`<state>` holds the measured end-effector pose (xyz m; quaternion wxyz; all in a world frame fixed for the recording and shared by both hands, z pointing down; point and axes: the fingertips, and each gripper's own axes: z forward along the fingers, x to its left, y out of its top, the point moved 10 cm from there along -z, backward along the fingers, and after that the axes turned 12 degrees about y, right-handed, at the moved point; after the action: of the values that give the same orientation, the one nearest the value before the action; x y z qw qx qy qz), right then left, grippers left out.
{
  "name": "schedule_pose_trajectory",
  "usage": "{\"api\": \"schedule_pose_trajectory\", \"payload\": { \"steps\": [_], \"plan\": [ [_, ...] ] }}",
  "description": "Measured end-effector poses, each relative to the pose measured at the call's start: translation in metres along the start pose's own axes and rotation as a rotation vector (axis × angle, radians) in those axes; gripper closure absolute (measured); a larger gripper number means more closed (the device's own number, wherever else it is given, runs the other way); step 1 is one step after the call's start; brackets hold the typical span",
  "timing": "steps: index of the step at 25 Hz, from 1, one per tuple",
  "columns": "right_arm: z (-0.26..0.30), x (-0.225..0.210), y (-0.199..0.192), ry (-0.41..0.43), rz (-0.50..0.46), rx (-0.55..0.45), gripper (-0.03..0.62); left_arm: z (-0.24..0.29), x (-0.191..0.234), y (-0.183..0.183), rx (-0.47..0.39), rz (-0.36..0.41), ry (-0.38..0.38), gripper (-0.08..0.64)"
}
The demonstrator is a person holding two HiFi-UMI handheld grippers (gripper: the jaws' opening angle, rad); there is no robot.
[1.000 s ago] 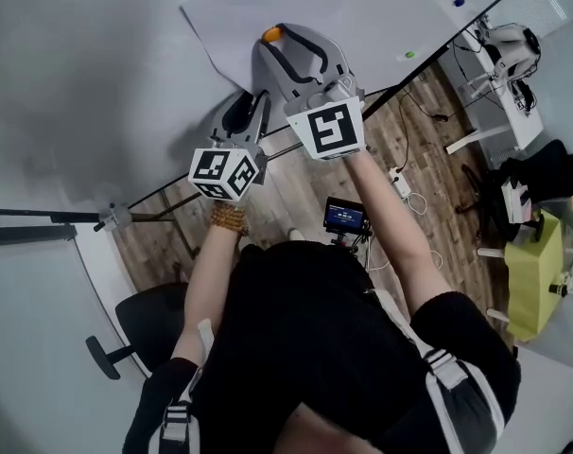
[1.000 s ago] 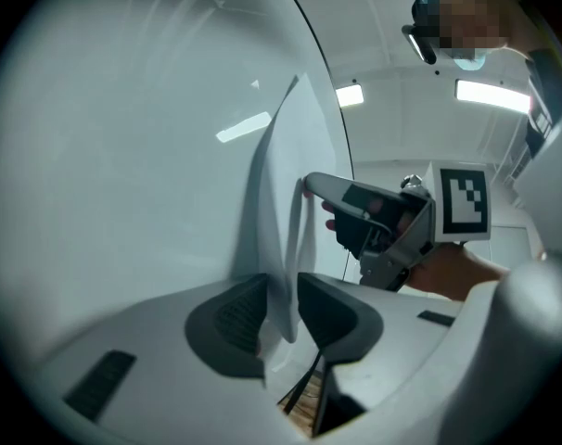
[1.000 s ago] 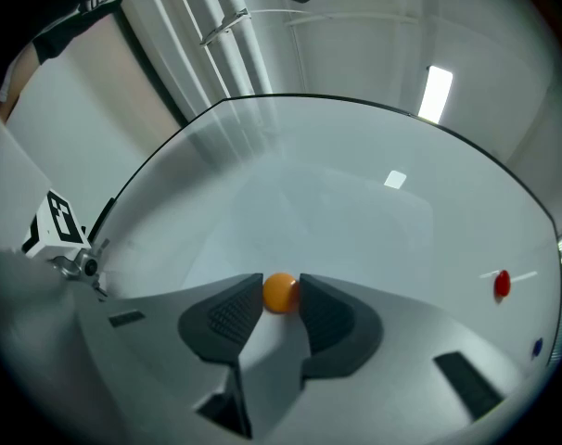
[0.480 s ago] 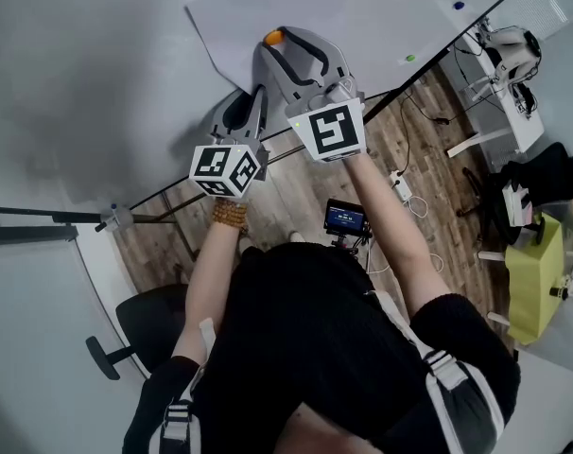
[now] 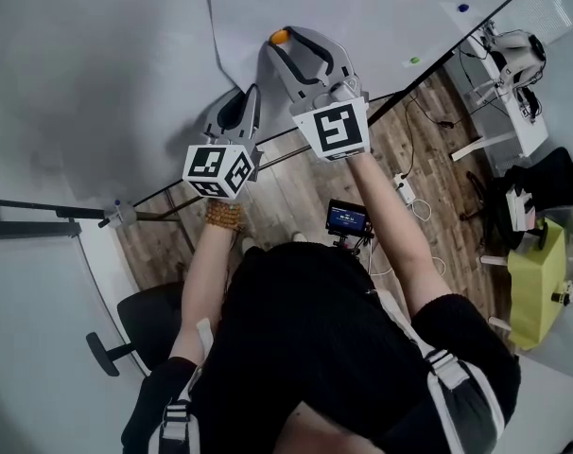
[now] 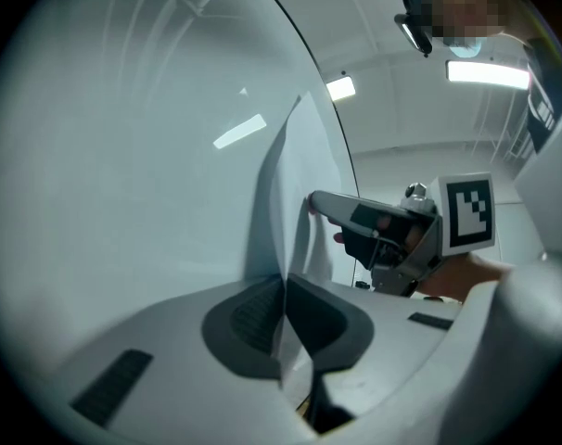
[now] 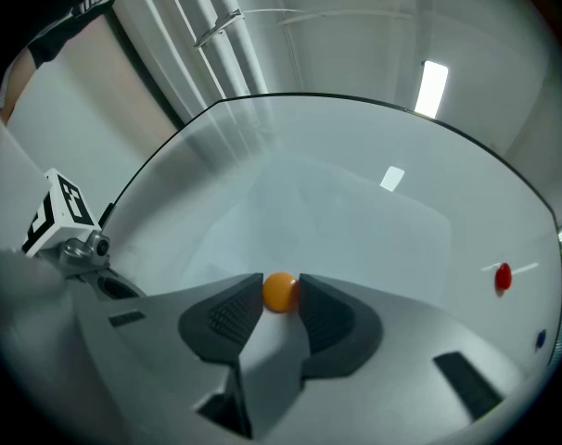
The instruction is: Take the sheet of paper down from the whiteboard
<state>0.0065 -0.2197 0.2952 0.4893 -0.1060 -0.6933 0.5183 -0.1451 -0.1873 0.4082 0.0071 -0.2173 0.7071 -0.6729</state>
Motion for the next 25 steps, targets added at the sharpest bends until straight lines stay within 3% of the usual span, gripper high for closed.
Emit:
{"api": "schedule_pose_trajectory", "payload": {
  "steps": [14,25],
  "plan": [
    [0.000,0.000,0.000,0.010,-0.018,0.007,0.473,-0.026,0.007,0.038,-0.025,0.131,0.019,0.546],
    [0.000,0.001,-0.001,0.010,-0.034,0.015,0.474,-0.039,0.008,0.072,-0.080,0.132,0.031,0.546]
  ]
}}
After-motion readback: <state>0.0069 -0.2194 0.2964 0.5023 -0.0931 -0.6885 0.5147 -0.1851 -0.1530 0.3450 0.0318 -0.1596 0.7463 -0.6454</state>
